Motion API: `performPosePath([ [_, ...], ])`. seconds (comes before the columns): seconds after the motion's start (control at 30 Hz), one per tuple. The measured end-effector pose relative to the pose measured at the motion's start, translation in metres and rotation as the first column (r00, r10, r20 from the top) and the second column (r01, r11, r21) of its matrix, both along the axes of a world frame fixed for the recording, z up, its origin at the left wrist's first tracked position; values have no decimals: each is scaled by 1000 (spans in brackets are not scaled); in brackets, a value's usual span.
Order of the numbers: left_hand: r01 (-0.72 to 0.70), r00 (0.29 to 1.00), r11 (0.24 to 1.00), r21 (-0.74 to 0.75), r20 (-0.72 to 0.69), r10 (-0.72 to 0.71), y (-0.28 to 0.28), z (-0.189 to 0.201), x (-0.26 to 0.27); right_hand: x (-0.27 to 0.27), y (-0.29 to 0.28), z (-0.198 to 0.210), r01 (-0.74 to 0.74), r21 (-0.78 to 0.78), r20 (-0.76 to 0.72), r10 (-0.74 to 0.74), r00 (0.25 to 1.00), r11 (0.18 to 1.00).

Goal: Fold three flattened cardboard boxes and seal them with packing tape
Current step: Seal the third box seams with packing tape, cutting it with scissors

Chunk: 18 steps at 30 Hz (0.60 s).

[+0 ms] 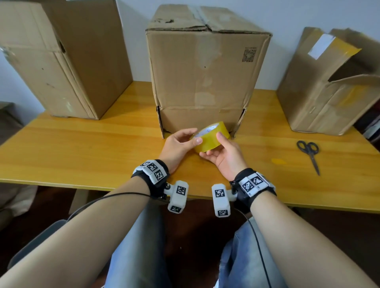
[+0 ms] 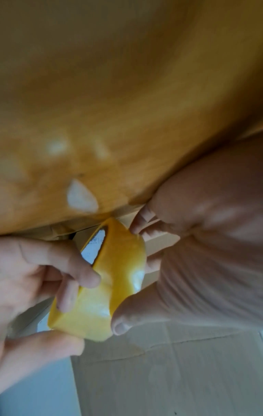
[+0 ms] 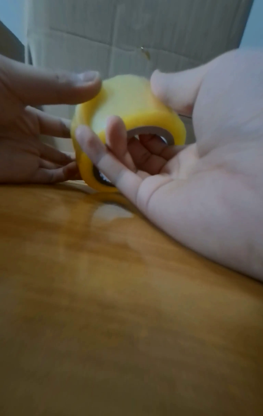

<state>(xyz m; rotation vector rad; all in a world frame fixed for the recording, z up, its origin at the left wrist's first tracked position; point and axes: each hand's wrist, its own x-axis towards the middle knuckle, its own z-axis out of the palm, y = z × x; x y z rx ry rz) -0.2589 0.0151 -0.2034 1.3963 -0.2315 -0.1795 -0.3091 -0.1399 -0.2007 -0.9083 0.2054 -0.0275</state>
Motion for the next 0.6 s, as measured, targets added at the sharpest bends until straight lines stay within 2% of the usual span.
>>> performPosePath([
  [0.1,13,1000,1000,4,-1,-13,1,-4,1,0,-1,-1,10,55,-21,-9,1000,998],
  [0.23,42,999,998,38,9,-42,0,-5,0,0,-1,-3,28,37,-38,-27,999,999],
  [0.53,51,995,997,-51,-82,-55,0,-5,-2,0,5,-5,169,-49,-28,-170,985,984],
  [0.6,52,993,995,-81,-100,-60,4,-5,-2,0,5,-6,202,-27,-20,-203,979,979],
])
